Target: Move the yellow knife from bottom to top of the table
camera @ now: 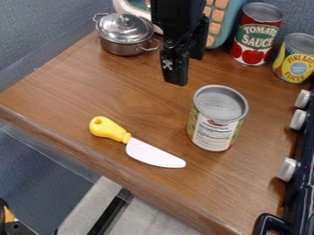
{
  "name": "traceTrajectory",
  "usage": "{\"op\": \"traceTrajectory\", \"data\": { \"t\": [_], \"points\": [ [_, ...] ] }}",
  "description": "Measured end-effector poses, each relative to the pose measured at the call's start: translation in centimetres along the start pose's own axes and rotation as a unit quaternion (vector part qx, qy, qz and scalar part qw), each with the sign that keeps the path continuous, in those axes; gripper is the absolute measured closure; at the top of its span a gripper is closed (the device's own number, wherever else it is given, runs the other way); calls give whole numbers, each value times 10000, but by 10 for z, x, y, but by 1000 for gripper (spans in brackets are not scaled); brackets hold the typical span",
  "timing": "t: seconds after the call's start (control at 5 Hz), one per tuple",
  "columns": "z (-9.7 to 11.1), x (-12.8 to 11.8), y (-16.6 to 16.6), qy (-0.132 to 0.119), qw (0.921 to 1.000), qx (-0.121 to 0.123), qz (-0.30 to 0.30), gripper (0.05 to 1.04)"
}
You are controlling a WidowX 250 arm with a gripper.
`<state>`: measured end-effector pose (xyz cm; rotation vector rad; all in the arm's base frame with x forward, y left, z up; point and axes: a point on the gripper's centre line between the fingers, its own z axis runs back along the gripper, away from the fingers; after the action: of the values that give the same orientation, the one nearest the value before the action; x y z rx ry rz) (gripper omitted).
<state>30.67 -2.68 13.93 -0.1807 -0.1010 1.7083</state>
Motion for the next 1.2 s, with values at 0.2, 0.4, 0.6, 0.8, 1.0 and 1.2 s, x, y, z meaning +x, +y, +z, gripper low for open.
{"op": "traceTrajectory", "data": {
  "t": [0.2, 0.4, 0.6, 0.8, 1.0, 1.2],
  "points": [
    [-9, 0, 3, -14, 9999, 161, -17, 82],
    [-12, 16, 11, -35, 9994, 351, -15, 82],
    [-1, 40, 27, -132, 9996, 243, 28, 82],
    [-7, 52, 48, -196, 9993, 306, -74, 83],
    [-22, 59, 69, -280, 9982, 489, -202, 82],
    [-37, 66, 81, -442, 9967, 643, -228, 82]
  ]
}}
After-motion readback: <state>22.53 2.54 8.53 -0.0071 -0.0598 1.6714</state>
